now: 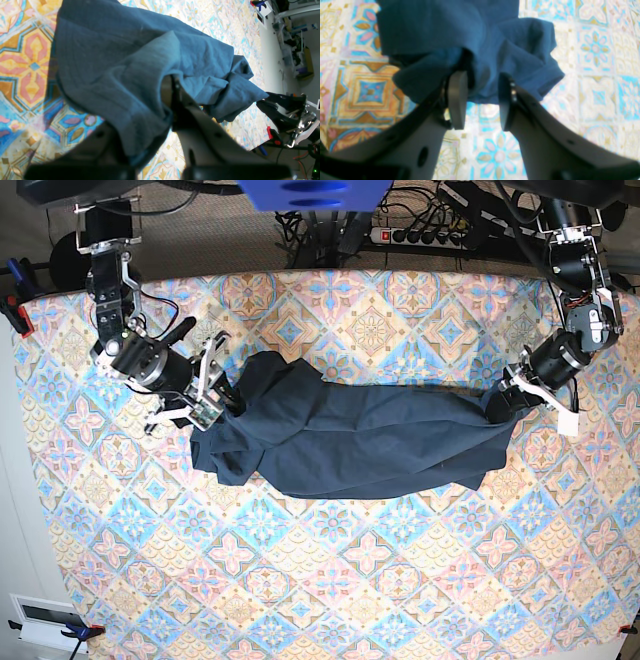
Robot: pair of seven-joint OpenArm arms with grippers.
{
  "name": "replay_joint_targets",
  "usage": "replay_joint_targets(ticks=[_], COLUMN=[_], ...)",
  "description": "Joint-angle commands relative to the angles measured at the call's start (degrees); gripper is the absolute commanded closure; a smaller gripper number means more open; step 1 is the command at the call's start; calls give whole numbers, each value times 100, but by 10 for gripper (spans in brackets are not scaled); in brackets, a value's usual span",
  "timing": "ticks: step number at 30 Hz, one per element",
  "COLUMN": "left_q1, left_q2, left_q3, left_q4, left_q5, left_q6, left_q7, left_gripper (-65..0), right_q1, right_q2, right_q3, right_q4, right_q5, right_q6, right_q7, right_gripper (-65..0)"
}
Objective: Layout the t-shirt on the table in an organized manner, then fold the t-shirt properly
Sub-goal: 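Lift the shirt high with both grippers and shake it out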
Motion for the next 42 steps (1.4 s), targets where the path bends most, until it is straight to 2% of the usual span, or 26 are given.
replay_joint_targets(ticks=[1,4,7,10,14,17,20,23,25,27,31,34,39,42], left_q1=[-53,-53,-53,-53,-53,-53,-62,-88,-167,-475,-976,-1398,-2365,-3121], left_q2=[-92,-92,-92,-92,-101,-110,-110,-110,-110,-136,-470,-637,-866,-1042], left_q3=[-46,-46,-46,-46,-46,-46,-99,-547,-784,-855,-828,-820,-802,-494], left_q4=[87,87,87,96,96,96,140,289,412,465,289,-36,-1161,-1856], left_q5=[-117,-125,-134,-143,-143,-143,-152,-161,-257,-512,-873,-1101,-1462,-1550], left_q6=[-50,-50,-50,-50,-50,-50,-50,-59,-59,-59,-59,-59,-59,-59], left_q7=[-106,-106,-106,-106,-106,-114,-123,-123,-123,-106,-106,-35,246,343], left_gripper=[0,0,0,0,0,0,0,0,0,0,0,0,0,0], right_q1=[206,250,250,250,250,259,259,259,496,857,1692,2272,2940,3529], right_q2=[61,52,-194,-484,-519,-501,-501,-493,-334,-115,-35,35,545,721], right_q3=[-3,-65,-47,-65,-65,14,542,1236,1702,2115,2757,2942,2731,2590], right_q4=[93,84,84,22,-162,-74,207,409,453,427,427,409,-198,-848], right_q5=[72,72,72,72,90,107,186,872,1505,2261,3202,3325,3378,3378], right_q6=[-34,-34,-34,-34,-34,-34,-34,-34,-34,-34,-34,-34,-34,-34], right_q7=[173,182,182,173,173,182,155,120,-21,-425,-1251,-1524,-1533,-1533], right_gripper=[-200,-200,-195,-121,-8,-8,-7,-7,-7,-8,-8,-8,-8,-8])
